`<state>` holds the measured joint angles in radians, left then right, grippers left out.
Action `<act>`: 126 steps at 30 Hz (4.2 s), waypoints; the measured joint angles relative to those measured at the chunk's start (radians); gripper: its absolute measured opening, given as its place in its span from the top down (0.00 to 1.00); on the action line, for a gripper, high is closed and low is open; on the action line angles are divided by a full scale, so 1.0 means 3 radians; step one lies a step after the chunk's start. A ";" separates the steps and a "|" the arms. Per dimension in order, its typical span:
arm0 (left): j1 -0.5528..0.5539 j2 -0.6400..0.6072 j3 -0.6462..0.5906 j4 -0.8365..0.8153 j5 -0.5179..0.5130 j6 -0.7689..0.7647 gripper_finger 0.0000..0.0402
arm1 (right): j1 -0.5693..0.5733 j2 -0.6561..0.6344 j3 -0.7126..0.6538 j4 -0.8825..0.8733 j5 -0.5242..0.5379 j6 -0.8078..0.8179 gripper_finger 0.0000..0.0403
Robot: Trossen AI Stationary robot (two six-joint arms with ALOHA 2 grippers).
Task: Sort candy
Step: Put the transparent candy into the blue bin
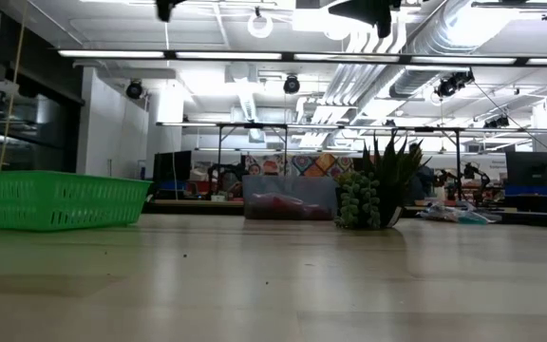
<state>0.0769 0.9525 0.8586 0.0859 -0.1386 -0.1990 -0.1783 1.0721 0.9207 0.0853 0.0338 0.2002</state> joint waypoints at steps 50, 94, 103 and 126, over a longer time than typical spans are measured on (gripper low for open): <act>0.0289 0.0428 -0.0004 0.0984 0.0865 -0.0470 0.51 | -0.1762 0.0873 -0.1150 -0.2370 0.1095 0.2017 0.38; 0.0417 0.0382 -0.0004 0.1392 0.1089 -0.0728 0.51 | -0.0545 -0.0842 -0.0281 -0.0760 -0.0677 0.0438 1.00; 0.0280 0.0384 -0.0004 0.0603 0.1207 -0.0003 0.51 | 0.0145 -0.0386 -0.0284 0.0002 -0.0701 -0.0095 1.00; 0.0174 0.0385 -0.0004 0.0431 0.1121 -0.0059 0.51 | 0.0490 -0.0213 -0.0281 0.0102 -0.1135 0.1281 1.00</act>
<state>0.1291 1.0679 0.8574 0.2152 0.1978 -0.2167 -0.0314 1.0083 0.8364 0.1159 -0.3068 0.5845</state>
